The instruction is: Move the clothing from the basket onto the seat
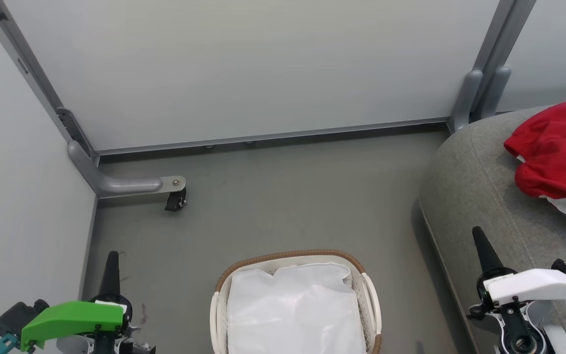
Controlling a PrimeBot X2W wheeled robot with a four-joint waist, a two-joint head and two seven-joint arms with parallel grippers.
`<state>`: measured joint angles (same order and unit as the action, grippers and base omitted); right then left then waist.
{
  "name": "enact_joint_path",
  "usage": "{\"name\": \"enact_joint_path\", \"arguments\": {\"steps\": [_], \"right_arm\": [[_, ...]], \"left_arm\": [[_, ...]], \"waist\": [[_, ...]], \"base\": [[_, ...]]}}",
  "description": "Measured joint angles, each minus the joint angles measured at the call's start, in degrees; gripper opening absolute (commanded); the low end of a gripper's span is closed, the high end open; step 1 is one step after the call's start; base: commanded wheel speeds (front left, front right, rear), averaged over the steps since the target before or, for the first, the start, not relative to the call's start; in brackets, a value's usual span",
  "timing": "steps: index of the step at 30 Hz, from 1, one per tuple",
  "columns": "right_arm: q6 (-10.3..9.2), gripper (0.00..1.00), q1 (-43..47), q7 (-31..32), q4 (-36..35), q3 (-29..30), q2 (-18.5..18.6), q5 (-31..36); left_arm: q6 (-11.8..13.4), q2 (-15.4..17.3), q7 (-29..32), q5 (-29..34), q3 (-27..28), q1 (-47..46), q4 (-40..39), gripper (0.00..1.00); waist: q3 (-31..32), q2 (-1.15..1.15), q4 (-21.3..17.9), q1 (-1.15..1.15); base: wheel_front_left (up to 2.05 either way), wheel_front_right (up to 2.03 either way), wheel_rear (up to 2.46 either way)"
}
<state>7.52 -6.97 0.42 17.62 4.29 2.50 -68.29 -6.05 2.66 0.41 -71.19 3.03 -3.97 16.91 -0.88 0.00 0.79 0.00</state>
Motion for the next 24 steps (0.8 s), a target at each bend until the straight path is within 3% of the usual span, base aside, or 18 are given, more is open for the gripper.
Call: {"name": "enact_joint_path", "arguments": {"steps": [24], "right_arm": [[0.00,0.00,0.2,3.1,-1.8,1.1,0.1,-12.0]], "left_arm": [[-0.6,0.0,3.1,-10.6,1.8,-0.8,-1.5,0.00]], "waist": [[0.3,0.00,-0.4,0.00]], "base": [[0.00,0.00,0.00]]}}
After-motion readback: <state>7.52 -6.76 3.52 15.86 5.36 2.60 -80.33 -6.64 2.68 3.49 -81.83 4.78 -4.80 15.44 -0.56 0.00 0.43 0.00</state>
